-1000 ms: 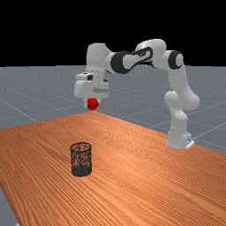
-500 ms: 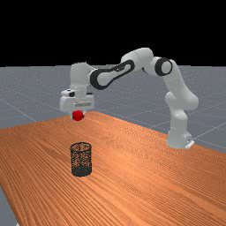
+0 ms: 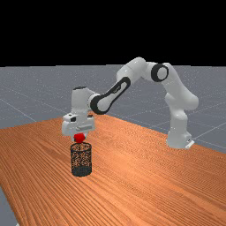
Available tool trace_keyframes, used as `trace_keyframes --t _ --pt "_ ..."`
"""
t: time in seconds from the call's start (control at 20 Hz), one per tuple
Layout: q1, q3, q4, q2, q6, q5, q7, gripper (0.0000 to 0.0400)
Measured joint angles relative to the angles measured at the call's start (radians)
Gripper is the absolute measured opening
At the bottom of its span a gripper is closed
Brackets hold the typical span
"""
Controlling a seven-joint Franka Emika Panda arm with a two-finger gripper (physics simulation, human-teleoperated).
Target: Put the ball into the container
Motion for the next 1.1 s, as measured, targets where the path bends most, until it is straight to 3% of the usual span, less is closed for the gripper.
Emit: trace_keyframes --t 0.15,0.3,0.4,0.5,0.55,0.8,0.95,1.1 --pt "-0.002 -0.007 0.052 0.031 -0.003 -0.007 0.005 0.0279" --pt "-0.016 0.002 -0.009 0.0 0.113 0.014 -0.013 0.028" --pt "-0.022 0.008 -0.035 -0.047 0.118 0.026 -0.023 0.028" --pt "-0.018 0.001 0.001 -0.09 0.035 0.017 -0.014 0.028" --pt "-0.02 0.001 0.065 -0.078 -0.056 0.016 -0.009 0.028" --pt "0.034 -0.014 0.007 -0.117 -0.024 -0.015 0.089 0.028" --pt "0.039 -0.009 0.04 -0.094 -0.063 -0.022 0.073 0.028" --pt "0.039 -0.008 0.028 -0.06 -0.024 -0.022 0.072 0.028"
